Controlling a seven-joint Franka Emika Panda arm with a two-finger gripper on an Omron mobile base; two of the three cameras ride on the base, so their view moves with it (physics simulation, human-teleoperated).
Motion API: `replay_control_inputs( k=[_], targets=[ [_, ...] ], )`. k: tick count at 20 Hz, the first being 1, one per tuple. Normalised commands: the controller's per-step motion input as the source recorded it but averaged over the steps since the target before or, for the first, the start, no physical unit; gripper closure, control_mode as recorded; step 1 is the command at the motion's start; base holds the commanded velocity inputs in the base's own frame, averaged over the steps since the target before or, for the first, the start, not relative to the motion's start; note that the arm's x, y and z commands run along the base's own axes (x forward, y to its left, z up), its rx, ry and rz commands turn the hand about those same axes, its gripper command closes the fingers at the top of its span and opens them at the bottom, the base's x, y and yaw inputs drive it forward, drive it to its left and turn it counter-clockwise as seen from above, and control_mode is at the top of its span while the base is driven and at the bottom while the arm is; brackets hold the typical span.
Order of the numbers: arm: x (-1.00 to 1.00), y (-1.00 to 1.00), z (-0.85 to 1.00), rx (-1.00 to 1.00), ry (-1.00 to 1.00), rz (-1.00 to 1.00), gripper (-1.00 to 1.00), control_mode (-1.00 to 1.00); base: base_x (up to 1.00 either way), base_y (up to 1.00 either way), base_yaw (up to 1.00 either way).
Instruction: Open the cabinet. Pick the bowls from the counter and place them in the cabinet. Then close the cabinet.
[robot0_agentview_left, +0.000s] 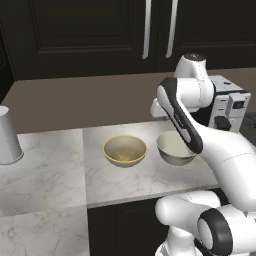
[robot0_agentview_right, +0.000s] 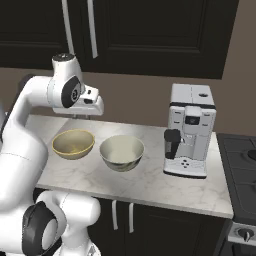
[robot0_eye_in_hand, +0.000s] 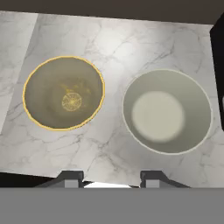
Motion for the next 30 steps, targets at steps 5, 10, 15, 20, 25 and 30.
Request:
replay_control_inputs(
  k=[5,10,15,20,25,30],
  targets=[
    [-0.44,0.05,0.0,-0.02,-0.1,0.0,-1.0,-1.0,0.0,0.0,0.0],
    [-0.91,0.0,0.0,0.0,-0.15,-0.03,-1.0,-1.0,0.0,0.0,0.0],
    [-0.96,0.07,0.02,-0.02,-0.22,-0.04,-1.0,-1.0,0.0,0.0,0.0],
    [-0.44,0.0,0.65,0.0,-0.21,0.02,-1.0,-1.0,0.0,0.0,0.0],
    [-0.11,-0.1,1.0,0.0,-0.05,0.08,-1.0,-1.0,0.0,0.0,0.0],
    [0.02,-0.14,0.98,0.0,0.0,0.05,-1.0,-1.0,0.0,0.0,0.0]
  ],
)
